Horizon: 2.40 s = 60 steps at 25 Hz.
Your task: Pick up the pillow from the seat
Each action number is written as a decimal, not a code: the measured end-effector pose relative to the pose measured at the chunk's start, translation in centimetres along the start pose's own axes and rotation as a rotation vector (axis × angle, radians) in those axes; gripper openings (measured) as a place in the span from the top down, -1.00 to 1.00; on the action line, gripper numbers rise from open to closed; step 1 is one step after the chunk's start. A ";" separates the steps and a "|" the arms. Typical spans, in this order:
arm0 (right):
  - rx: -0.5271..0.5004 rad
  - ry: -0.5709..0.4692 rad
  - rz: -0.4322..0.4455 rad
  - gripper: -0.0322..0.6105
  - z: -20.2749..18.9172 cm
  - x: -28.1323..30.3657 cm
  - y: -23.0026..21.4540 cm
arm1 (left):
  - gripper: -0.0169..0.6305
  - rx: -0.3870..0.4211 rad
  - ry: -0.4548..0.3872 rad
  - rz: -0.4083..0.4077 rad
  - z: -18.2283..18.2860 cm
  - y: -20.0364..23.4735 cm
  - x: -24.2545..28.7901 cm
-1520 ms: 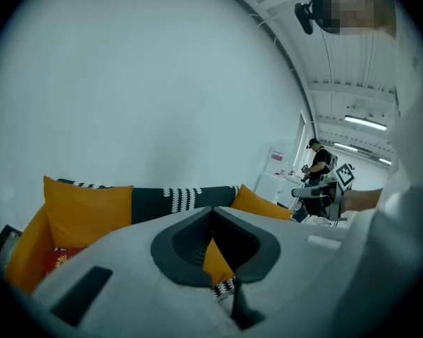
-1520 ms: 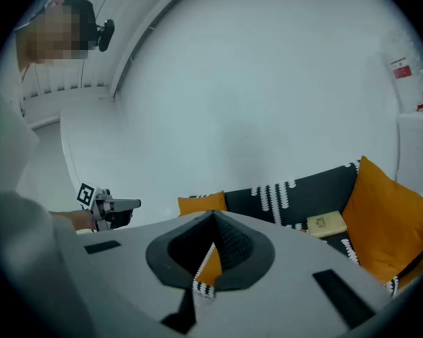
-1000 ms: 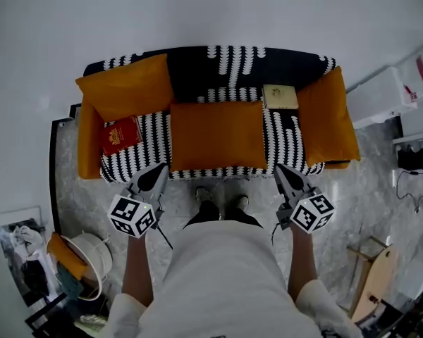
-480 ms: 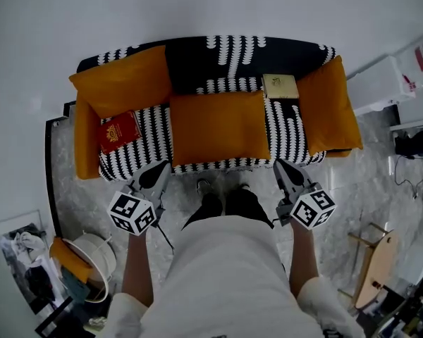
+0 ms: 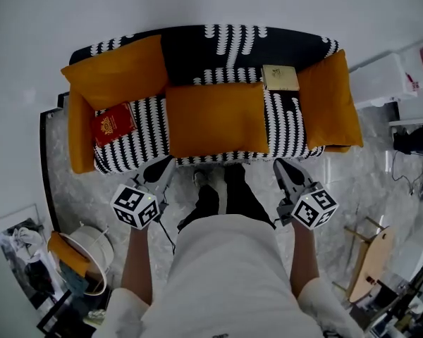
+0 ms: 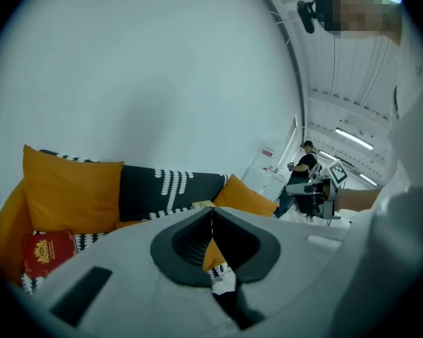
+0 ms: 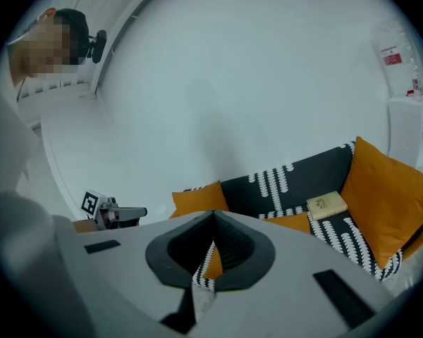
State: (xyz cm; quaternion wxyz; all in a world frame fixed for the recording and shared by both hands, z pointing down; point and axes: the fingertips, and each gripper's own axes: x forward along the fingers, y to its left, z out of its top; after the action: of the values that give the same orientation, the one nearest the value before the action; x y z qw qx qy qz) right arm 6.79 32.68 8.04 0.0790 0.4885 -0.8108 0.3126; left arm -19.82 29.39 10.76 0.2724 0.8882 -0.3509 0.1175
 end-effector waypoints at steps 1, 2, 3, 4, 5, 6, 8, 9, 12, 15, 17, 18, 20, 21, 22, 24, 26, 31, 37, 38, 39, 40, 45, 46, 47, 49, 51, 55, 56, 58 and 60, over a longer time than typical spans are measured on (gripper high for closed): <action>0.001 0.001 0.001 0.88 0.2 0.2 -0.3 | 0.91 0.003 0.002 0.002 0.3 0.0 0.3; 0.002 -0.001 0.002 0.88 0.4 0.4 -0.6 | 0.91 0.007 0.002 0.005 0.7 0.0 0.6; 0.003 -0.005 0.004 0.88 0.7 0.6 -0.9 | 0.91 0.012 0.001 0.008 1.1 -0.1 0.9; 0.005 -0.012 0.007 0.88 1.1 0.8 -1.3 | 0.91 0.018 0.000 0.012 1.5 -0.2 1.2; 0.009 -0.019 0.011 0.88 1.5 0.9 -1.7 | 0.91 0.023 0.000 0.016 1.8 -0.3 1.6; 0.011 -0.025 0.015 0.88 1.9 1.1 -2.3 | 0.91 0.029 0.001 0.020 2.2 -0.4 2.0; 0.014 -0.031 0.022 0.88 2.8 1.5 -3.6 | 0.91 0.036 0.003 0.031 3.0 -0.5 3.1; 0.016 -0.030 0.025 0.88 3.2 1.7 -4.4 | 0.91 0.036 0.001 0.038 3.5 -0.6 3.7; 0.017 -0.024 0.042 0.88 4.5 2.2 -6.6 | 0.91 0.037 -0.003 0.055 4.8 -1.2 5.5; 0.019 0.004 0.062 0.88 5.1 2.8 -9.0 | 0.91 0.026 -0.001 0.070 5.6 -1.8 7.4; 0.019 0.033 0.075 0.88 5.3 3.3 -10.7 | 0.91 0.002 -0.004 0.086 5.9 -2.2 8.7; 0.021 0.046 0.084 0.88 5.4 3.5 -11.5 | 0.91 -0.013 -0.005 0.097 5.9 -2.4 9.4; 0.036 0.074 0.102 0.88 5.3 4.0 -13.1 | 0.91 -0.049 -0.003 0.117 5.7 -2.9 10.6; 0.047 0.088 0.111 0.88 5.2 4.2 -13.8 | 0.91 -0.070 0.000 0.126 5.5 -3.2 11.1; 0.057 0.103 0.120 0.88 5.0 4.4 -14.4 | 0.91 -0.091 0.004 0.133 5.2 -3.5 11.6; 0.071 0.129 0.141 0.88 4.8 4.8 -15.5 | 0.91 -0.133 0.011 0.143 4.6 -4.1 12.6; 0.087 0.148 0.162 0.88 4.6 5.4 -16.6 | 0.91 -0.176 0.023 0.153 3.8 -4.4 13.6; 0.116 0.194 0.160 0.88 3.2 6.9 -19.2 | 0.91 -0.251 0.086 0.142 1.2 -5.0 16.1; 0.142 0.224 0.153 0.87 1.7 8.5 -20.9 | 0.91 -0.288 0.130 0.100 -0.5 -3.8 19.1; 0.139 0.225 0.155 0.87 1.5 9.0 -21.2 | 0.91 -0.286 0.133 0.091 -0.7 -3.4 19.8; 0.138 0.225 0.156 0.88 1.3 9.7 -21.4 | 0.91 -0.284 0.137 0.081 -0.9 -2.9 20.4; 0.140 0.225 0.157 0.87 0.9 10.4 -21.5 | 0.91 -0.283 0.141 0.072 -1.1 -2.3 21.0; 0.155 0.283 0.141 0.87 -2.2 11.9 -22.1 | 0.91 -0.327 0.177 0.049 -4.0 -0.2 23.1; 0.155 0.296 0.140 0.87 -2.9 12.4 -22.1 | 0.91 -0.342 0.184 0.045 -4.6 0.4 23.4; 0.159 0.306 0.140 0.87 -3.6 12.8 -22.1 | 0.91 -0.360 0.190 0.039 -5.1 0.8 23.6; 0.175 0.317 0.139 0.87 -4.9 13.6 -22.1 | 0.89 -0.388 0.211 0.024 -6.4 1.8 23.9; 0.195 0.322 0.135 0.87 -6.1 14.5 -22.2 | 0.76 -0.396 0.239 0.012 -7.7 2.9 24.1; 0.224 0.356 0.130 0.56 -9.0 16.8 -22.7 | 0.51 -0.408 0.270 0.012 -9.9 6.2 24.3; 0.229 0.366 0.129 0.41 -9.8 17.3 -22.9 | 0.47 -0.410 0.281 0.016 -10.6 7.1 24.3; 0.219 0.388 0.117 0.34 -11.2 18.1 -23.6 | 0.39 -0.411 0.305 0.018 -11.8 8.6 24.3; 0.192 0.413 0.096 0.29 -12.5 18.6 -24.3 | 0.35 -0.421 0.322 0.008 -12.8 9.8 24.3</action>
State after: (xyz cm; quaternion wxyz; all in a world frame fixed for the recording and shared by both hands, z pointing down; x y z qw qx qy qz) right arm 15.52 18.23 36.42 0.1816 0.3803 -0.7664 0.4848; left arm -9.20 17.13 34.99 0.5031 0.7804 -0.3231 0.1829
